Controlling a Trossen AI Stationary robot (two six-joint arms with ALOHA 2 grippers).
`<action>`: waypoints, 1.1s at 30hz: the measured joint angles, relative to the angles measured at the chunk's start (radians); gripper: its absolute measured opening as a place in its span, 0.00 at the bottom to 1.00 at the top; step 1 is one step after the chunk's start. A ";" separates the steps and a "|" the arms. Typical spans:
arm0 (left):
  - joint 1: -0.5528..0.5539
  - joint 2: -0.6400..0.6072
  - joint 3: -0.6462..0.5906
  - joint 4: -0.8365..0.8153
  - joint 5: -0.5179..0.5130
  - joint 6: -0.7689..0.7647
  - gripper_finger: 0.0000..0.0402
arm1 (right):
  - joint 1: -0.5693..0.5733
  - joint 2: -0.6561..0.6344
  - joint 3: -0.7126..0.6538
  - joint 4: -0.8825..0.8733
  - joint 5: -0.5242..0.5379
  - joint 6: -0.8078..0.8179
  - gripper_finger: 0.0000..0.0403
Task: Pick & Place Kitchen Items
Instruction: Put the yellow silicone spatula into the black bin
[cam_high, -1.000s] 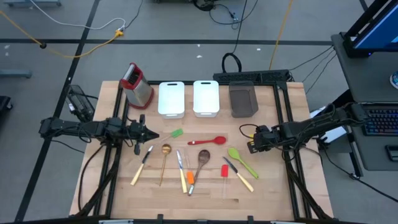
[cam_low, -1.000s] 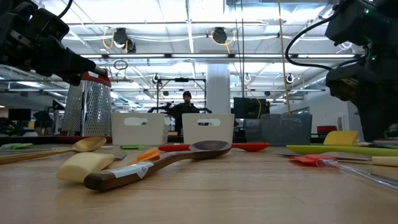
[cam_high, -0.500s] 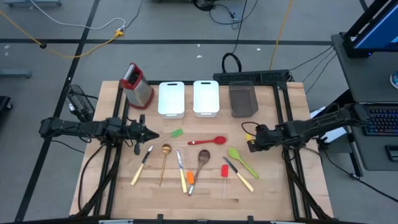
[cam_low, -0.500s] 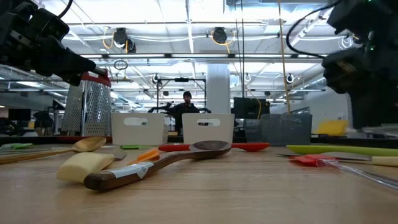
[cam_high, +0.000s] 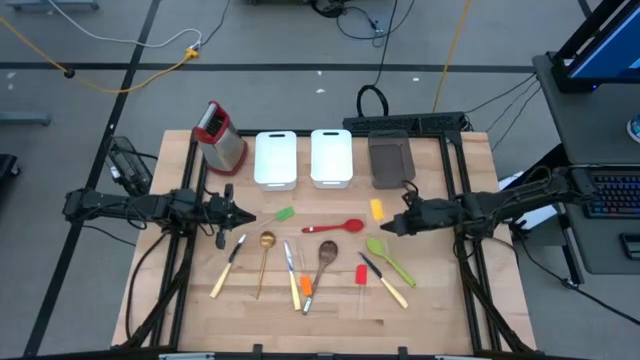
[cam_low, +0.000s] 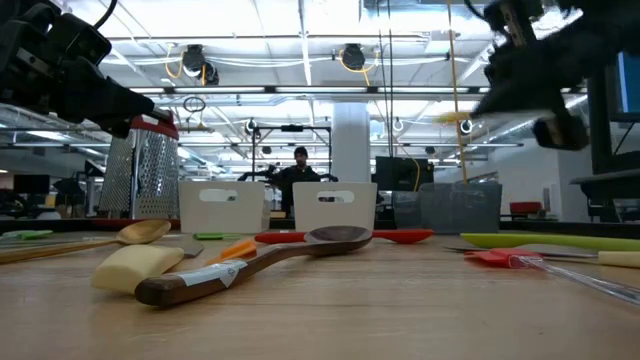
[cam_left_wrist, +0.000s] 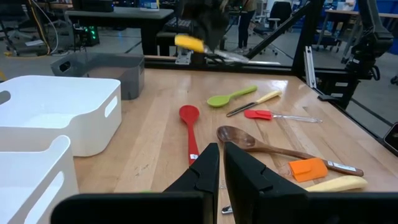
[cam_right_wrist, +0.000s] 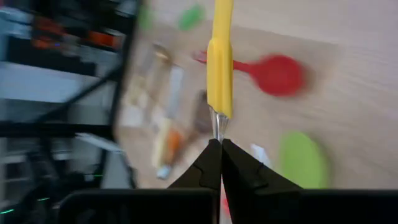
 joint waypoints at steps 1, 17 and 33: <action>0.000 0.000 0.000 0.000 0.000 0.000 0.06 | 0.000 0.000 0.000 0.044 0.002 -0.017 0.00; 0.000 0.000 0.000 0.000 0.000 0.000 0.06 | 0.000 0.000 0.000 0.722 -0.103 -0.536 0.00; 0.000 0.000 0.000 0.000 0.000 0.000 0.06 | 0.001 0.000 0.000 0.845 -0.163 -0.743 0.00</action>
